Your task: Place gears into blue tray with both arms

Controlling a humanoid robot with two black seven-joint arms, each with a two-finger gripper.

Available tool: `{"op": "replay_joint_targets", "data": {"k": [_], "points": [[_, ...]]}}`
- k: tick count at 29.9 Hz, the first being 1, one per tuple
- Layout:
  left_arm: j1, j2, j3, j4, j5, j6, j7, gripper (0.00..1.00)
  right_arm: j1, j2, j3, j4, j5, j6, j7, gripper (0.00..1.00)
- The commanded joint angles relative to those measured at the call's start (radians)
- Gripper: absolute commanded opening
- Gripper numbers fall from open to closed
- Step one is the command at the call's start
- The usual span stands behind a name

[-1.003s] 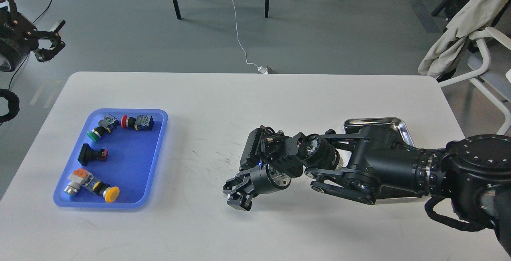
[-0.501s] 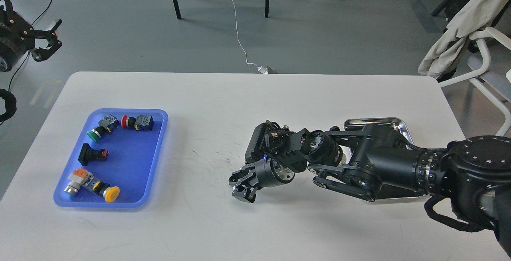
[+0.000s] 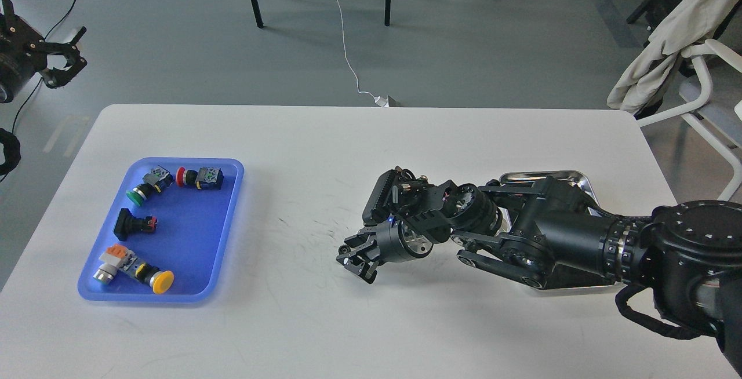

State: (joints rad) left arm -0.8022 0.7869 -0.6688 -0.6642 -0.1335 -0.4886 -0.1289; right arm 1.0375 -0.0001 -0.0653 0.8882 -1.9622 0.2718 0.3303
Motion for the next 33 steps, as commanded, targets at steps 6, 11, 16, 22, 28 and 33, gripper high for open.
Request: {"op": "replay_joint_targets", "data": {"k": [6,11,16,22,28,33], "points": [[-0.002,0.002,0.002,0.000,-0.003,0.000,0.003,0.99,0.007,0.000,0.068,-0.021,0.005,-0.005,-0.004,0.55],[-0.006,0.044,0.000,0.002,-0.008,0.000,0.038,0.99,0.016,0.000,0.140,-0.026,0.011,-0.005,-0.007,0.59],[-0.008,0.069,0.003,0.003,-0.003,0.000,0.097,0.99,0.015,0.000,0.280,-0.023,0.060,-0.003,-0.019,0.74],[-0.008,0.086,0.020,0.009,0.040,0.000,0.095,0.99,0.032,0.000,0.383,-0.012,0.155,-0.003,-0.054,0.81],[-0.002,0.074,0.028,-0.006,0.198,0.000,0.094,0.99,0.065,0.000,0.463,-0.015,0.213,0.004,-0.082,0.86],[-0.002,0.069,0.080,-0.053,0.256,0.000,0.091,0.99,0.079,-0.066,0.501,-0.017,0.264,0.006,-0.115,0.87]]}}
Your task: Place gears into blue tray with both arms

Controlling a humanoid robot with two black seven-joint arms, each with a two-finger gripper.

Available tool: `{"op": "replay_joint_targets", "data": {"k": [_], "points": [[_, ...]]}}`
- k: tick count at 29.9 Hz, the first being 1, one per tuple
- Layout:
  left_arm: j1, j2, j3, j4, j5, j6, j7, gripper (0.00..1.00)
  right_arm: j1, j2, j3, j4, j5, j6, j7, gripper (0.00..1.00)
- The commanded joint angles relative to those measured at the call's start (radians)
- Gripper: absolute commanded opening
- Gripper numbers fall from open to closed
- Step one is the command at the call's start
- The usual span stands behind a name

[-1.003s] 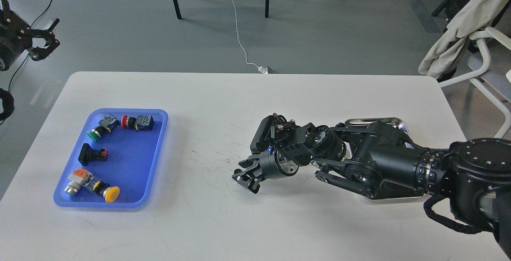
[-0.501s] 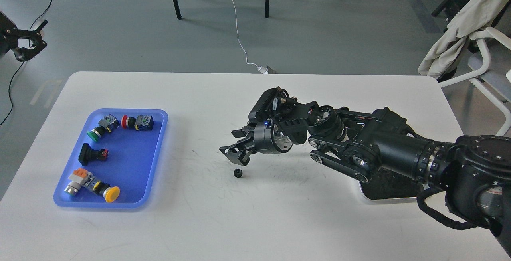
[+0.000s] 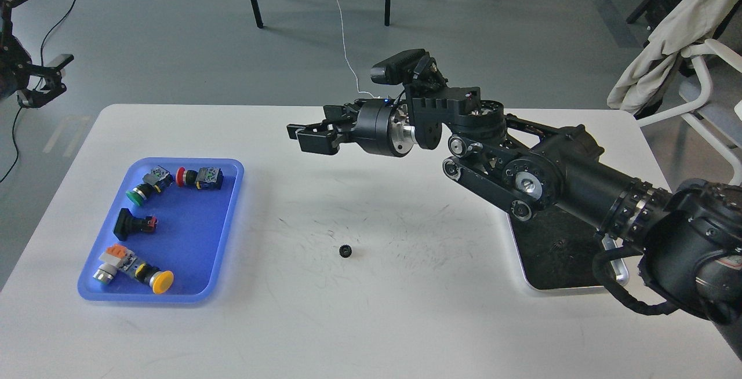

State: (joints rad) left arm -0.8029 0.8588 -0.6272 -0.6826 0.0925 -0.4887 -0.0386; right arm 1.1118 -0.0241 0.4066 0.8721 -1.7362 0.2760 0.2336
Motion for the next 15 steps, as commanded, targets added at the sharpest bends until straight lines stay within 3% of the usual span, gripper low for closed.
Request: {"op": "replay_joint_targets", "data": {"k": [1,15], "points": [[-0.001,-0.003,0.055,-0.049,0.039,0.000,0.000,0.99,0.005,-0.060,0.040,0.001,0.058,0.002,-0.026,0.87],[0.007,0.078,0.078,-0.298,0.308,0.000,0.006,0.99,0.003,-0.325,0.126,-0.002,0.322,0.002,-0.065,0.91]]}}
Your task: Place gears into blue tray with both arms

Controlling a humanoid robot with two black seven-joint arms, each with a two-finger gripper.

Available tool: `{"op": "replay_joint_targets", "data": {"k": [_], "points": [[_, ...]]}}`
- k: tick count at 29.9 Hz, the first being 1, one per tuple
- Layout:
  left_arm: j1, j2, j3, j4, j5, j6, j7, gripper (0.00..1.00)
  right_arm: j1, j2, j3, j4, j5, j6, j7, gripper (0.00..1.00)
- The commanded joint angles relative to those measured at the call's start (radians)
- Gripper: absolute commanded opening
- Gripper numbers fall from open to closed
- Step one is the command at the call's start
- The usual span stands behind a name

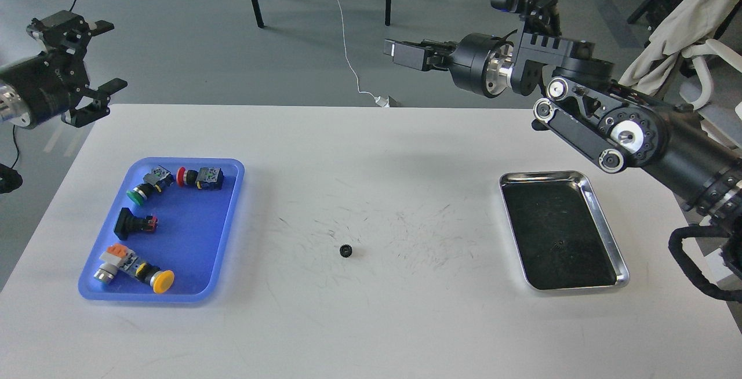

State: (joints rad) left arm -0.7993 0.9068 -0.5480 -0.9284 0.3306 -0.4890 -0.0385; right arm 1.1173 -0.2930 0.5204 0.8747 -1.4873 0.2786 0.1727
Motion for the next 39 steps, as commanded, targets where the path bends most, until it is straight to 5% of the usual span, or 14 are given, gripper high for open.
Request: {"op": "replay_joint_targets", "data": {"k": [1,5,10,17,29,39], "points": [[0.002,0.029,0.000,-0.049,0.083,0.000,0.017,0.99,-0.005,-0.079,0.013,-0.005,0.103,-0.007,-0.006,0.92],[0.006,0.021,0.020,-0.024,0.096,0.000,0.066,0.99,-0.023,-0.162,0.013,-0.008,0.202,-0.018,-0.006,0.92],[0.020,0.032,0.033,-0.050,0.097,0.000,0.025,0.99,-0.048,-0.235,0.013,-0.010,0.329,-0.039,-0.006,0.92],[0.045,0.096,0.037,-0.259,0.413,0.000,-0.021,0.99,-0.089,-0.319,0.013,-0.008,0.453,-0.067,-0.006,0.92],[0.055,0.178,0.056,-0.582,0.574,0.003,-0.024,0.99,-0.177,-0.419,0.017,-0.011,0.759,-0.144,-0.006,0.94],[0.063,0.227,0.075,-0.716,0.608,0.142,-0.012,0.99,-0.267,-0.410,0.018,-0.005,0.952,-0.291,0.007,0.96]]}}
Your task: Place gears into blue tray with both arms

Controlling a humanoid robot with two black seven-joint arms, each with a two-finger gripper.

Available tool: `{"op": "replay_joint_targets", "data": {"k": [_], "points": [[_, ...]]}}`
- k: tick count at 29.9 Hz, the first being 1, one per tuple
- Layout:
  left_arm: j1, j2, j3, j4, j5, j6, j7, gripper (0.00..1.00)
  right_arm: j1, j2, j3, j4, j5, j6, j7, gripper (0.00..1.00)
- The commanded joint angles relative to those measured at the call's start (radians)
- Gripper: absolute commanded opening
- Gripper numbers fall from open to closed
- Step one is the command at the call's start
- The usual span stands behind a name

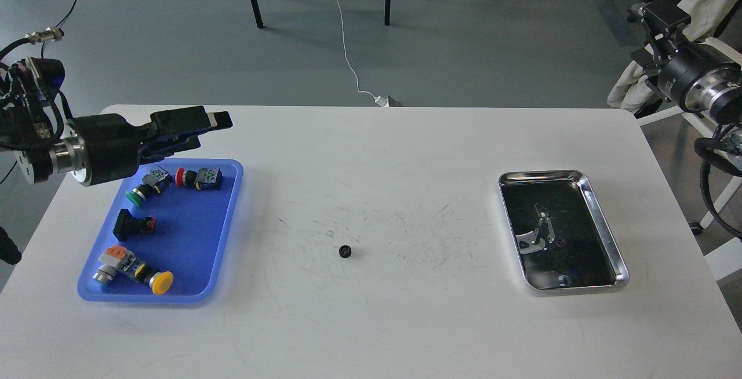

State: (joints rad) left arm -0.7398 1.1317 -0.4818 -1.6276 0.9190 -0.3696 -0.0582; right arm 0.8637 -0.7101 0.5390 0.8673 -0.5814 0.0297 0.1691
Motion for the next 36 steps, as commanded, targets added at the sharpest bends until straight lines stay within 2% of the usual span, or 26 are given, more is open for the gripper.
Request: {"op": "replay_joint_targets", "data": {"k": [1,7,9,11,15,17,24,28,30,33,36], "points": [[0.003,0.002,0.022,-0.020,0.033,0.024,0.008,0.99,-0.017,0.009,-0.001,0.004,0.049,-0.053,0.012,0.96],[0.007,-0.009,0.061,-0.052,0.163,0.050,-0.006,0.99,-0.026,0.030,0.041,0.025,0.087,-0.079,0.009,0.96],[0.008,-0.016,0.066,-0.052,0.265,0.054,-0.031,0.99,-0.037,0.032,0.044,0.029,0.129,-0.080,0.009,0.96],[0.011,-0.012,0.068,-0.075,0.311,0.057,-0.095,0.99,-0.038,0.032,0.044,0.027,0.137,-0.080,0.009,0.96],[0.011,-0.018,0.068,-0.084,0.365,0.083,-0.265,0.99,-0.046,0.032,0.050,0.025,0.143,-0.082,0.010,0.96],[0.013,-0.016,0.071,-0.101,0.403,0.116,-0.307,0.99,-0.049,0.032,0.053,0.025,0.144,-0.082,0.009,0.96],[0.013,-0.067,0.089,-0.109,0.524,0.129,-0.296,0.99,-0.083,0.049,0.079,0.025,0.247,-0.083,-0.002,0.96],[0.014,-0.095,0.127,-0.101,0.550,0.129,-0.293,0.99,-0.091,0.050,0.079,0.027,0.299,-0.082,-0.040,0.96],[0.014,-0.099,0.140,-0.101,0.593,0.129,-0.304,0.99,-0.092,0.052,0.079,0.024,0.322,-0.083,-0.065,0.96],[0.017,-0.128,0.152,-0.095,0.679,0.129,-0.308,0.99,-0.095,0.057,0.081,0.024,0.357,-0.083,-0.069,0.96],[0.016,-0.170,0.154,-0.092,0.744,0.129,-0.336,0.99,-0.095,0.064,0.091,0.024,0.383,-0.083,-0.069,0.96]]}}
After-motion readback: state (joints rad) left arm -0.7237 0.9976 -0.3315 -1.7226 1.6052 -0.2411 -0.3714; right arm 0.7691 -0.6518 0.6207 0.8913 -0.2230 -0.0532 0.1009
